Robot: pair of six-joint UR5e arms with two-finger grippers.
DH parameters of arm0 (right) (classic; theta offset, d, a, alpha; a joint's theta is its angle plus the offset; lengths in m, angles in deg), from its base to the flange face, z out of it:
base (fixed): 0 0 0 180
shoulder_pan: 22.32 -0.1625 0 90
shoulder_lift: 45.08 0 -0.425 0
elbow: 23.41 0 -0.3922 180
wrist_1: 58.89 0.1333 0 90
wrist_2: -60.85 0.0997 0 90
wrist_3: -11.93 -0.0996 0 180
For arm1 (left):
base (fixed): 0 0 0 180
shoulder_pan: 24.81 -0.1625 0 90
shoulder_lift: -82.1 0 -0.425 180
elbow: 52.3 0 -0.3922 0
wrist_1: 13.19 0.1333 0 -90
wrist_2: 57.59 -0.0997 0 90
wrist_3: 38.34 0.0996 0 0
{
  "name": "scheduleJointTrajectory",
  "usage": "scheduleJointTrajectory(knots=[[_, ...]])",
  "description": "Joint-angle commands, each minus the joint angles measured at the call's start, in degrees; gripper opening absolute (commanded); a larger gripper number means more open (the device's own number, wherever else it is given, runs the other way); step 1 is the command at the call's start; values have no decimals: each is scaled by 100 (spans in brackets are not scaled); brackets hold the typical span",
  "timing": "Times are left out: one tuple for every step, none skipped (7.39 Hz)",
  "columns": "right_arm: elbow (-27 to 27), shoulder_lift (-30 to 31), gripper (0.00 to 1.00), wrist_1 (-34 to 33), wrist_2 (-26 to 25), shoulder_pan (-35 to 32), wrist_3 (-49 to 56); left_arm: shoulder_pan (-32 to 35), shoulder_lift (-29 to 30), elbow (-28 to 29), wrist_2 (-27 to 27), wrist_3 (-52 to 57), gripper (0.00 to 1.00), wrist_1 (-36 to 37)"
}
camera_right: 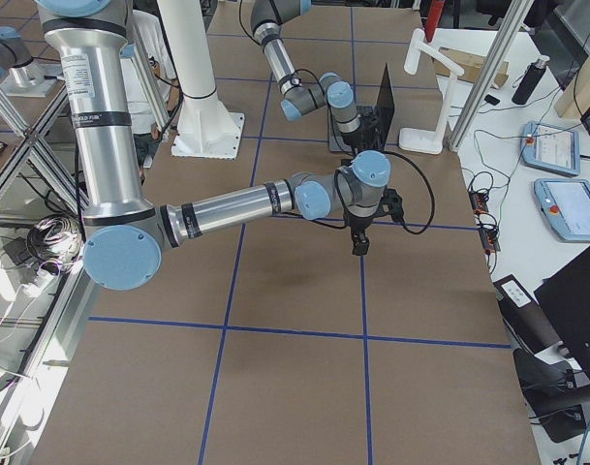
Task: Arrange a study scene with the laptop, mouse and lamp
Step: 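Lower the white mouse onto the black mouse pad with the left gripper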
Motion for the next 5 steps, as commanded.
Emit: scheduleJointTrajectory(knots=[[28, 0, 98, -8, 8, 3, 0, -6, 29, 66, -29, -2, 80, -3], [54, 0, 98, 1, 17, 3, 0, -6, 55, 75, -29, -2, 81, -3], [54, -9, 98, 1, 17, 3, 0, -6, 81, 75, -21, 15, 100, -3], [54, -9, 98, 1, 17, 3, 0, 2, 116, 66, -3, 76, 100, -3], [141, -114, 98, 1, 17, 3, 0, 107, 169, 40, 119, 260, 100, -3]])
